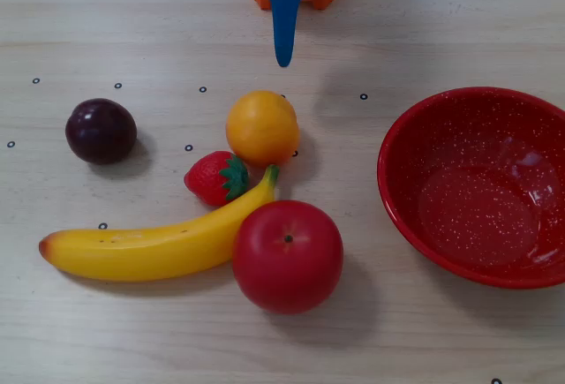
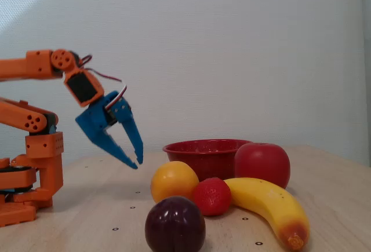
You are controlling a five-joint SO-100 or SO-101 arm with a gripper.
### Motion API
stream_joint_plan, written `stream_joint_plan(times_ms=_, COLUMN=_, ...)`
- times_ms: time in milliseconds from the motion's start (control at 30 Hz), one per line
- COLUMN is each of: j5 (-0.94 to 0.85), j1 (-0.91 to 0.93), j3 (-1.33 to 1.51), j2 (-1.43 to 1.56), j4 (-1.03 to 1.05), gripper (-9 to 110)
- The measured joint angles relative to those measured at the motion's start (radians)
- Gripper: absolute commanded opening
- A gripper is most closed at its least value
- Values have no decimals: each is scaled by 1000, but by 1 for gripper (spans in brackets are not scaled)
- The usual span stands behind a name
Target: Put the plum in the red bowl.
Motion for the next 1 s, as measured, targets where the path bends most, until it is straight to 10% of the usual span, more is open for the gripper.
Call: stream_joint_plan(times_ms=1000, j5=250, j1=-546, j3=-1333, j2=-1227, j4=459, gripper=11)
